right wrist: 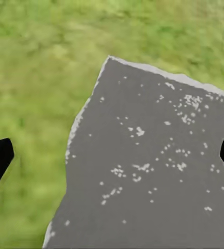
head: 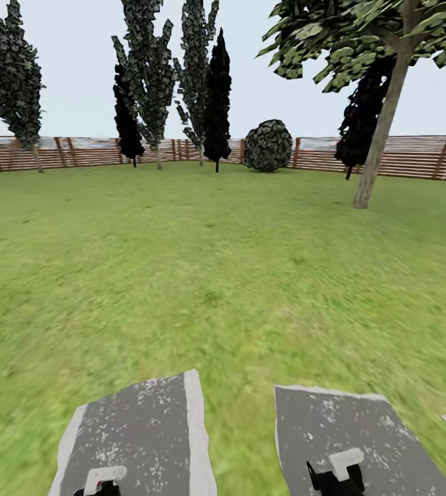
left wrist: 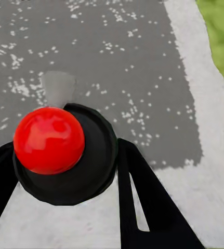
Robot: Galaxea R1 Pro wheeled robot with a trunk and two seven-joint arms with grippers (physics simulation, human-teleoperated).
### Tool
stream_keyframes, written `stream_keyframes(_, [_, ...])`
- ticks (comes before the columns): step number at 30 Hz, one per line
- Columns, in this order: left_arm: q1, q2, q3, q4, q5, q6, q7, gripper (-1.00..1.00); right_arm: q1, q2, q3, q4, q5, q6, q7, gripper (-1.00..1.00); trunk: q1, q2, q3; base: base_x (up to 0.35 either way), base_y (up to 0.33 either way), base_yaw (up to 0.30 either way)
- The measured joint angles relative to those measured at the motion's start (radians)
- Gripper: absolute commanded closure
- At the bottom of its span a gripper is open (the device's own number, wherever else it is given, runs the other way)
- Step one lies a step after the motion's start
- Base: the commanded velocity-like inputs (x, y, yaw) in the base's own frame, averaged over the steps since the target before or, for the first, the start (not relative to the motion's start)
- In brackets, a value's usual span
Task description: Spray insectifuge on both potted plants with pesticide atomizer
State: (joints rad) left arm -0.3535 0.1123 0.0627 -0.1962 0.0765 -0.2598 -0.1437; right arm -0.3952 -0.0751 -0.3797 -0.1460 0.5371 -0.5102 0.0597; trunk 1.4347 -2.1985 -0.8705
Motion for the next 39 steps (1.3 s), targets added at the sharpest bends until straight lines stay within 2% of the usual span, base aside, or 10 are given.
stream_keyframes(14, [0.0, 0.0, 0.0, 0.0, 0.0, 0.0, 0.0, 1.0, 0.0, 0.0, 0.0, 0.0, 0.0, 0.0, 0.0, -1.0, 0.0, 0.0, 0.008, 0.316, 0.133, 0.259])
stream_keyframes(23, [0.0, 0.0, 0.0, 0.0, 0.0, 0.0, 0.0, 1.0, 0.0, -0.008, 0.0, 0.0, 0.001, 0.001, 0.001, -1.0, 0.0, 0.0, 0.009, 0.336, 0.008, 0.02])
stream_keyframes(39, [0.0, 0.0, 0.0, 0.0, 0.0, 0.0, 0.0, 1.0, 0.0, -0.005, 0.0, 0.0, 0.0, 0.001, 0.0, -1.0, 0.0, 0.0, 0.009, 0.337, 0.0, 0.034])
